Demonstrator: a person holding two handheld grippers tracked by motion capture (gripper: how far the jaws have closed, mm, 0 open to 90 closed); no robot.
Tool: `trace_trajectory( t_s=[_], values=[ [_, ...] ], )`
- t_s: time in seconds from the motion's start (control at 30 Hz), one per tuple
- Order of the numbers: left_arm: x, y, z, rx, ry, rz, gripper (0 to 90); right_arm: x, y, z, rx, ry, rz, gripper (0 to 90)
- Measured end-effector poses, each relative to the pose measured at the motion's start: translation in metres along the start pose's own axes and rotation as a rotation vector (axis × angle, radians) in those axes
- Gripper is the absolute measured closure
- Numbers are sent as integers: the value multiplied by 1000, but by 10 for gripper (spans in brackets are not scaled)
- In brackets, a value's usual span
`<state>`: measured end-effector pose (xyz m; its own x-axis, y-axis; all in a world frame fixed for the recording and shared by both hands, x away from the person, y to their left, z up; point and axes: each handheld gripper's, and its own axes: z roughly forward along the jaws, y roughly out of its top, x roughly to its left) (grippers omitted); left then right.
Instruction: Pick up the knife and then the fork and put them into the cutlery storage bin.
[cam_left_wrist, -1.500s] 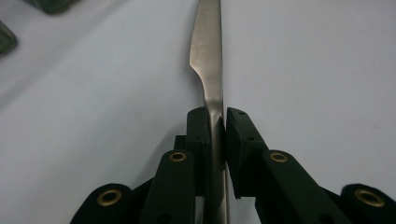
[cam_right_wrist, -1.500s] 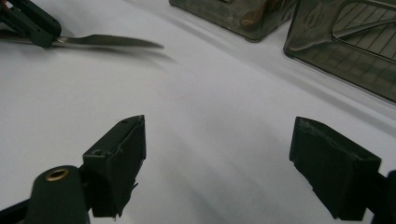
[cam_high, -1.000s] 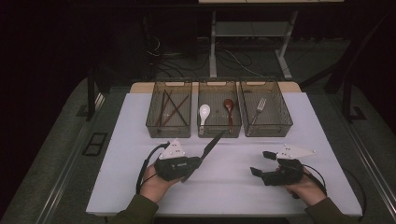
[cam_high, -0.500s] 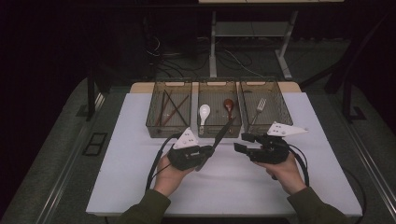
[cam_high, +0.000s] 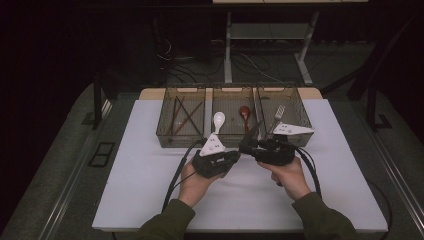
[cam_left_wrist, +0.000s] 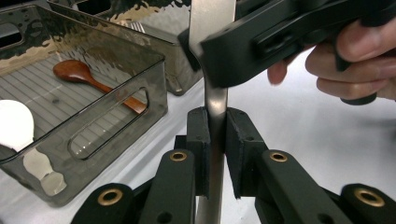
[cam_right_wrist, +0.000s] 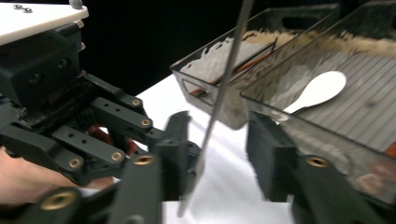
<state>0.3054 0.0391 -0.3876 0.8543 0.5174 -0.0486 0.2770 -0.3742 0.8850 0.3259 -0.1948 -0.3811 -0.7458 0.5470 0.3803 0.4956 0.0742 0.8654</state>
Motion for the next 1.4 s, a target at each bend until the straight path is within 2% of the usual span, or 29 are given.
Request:
trace_trajectory(
  t_s=[0.23, 0.43, 0.6, 0.7, 0.73, 0.87, 0.93, 1.17, 1.4],
  values=[
    [0, -1, 0, -6, 10, -4, 797, 0, 1, 6, 3, 25, 13, 820],
    [2, -2, 0, -12, -5, -15, 796, 3, 1, 8, -7, 40, 11, 881],
    [2, -3, 2, -21, -14, -19, 793, 5, 1, 8, 1, 28, -35, 884],
    [3, -4, 1, -38, -35, -11, 774, 6, 5, 6, 21, 16, -27, 885],
    [4, -5, 0, -40, -45, -13, 744, 6, 6, 5, 20, 12, -38, 885],
    [6, -10, -5, -39, -41, -9, 631, 4, 11, -2, 16, -15, -49, 885],
    [8, -13, -10, -27, -40, 12, 577, 2, 14, -6, 18, -38, -63, 886],
    [16, -30, -34, 6, -47, 41, 432, -11, 22, -26, 32, -99, -54, 886],
    [28, -52, -57, 11, -59, -4, 349, -26, 35, -52, 32, -161, -58, 885]
  ],
)
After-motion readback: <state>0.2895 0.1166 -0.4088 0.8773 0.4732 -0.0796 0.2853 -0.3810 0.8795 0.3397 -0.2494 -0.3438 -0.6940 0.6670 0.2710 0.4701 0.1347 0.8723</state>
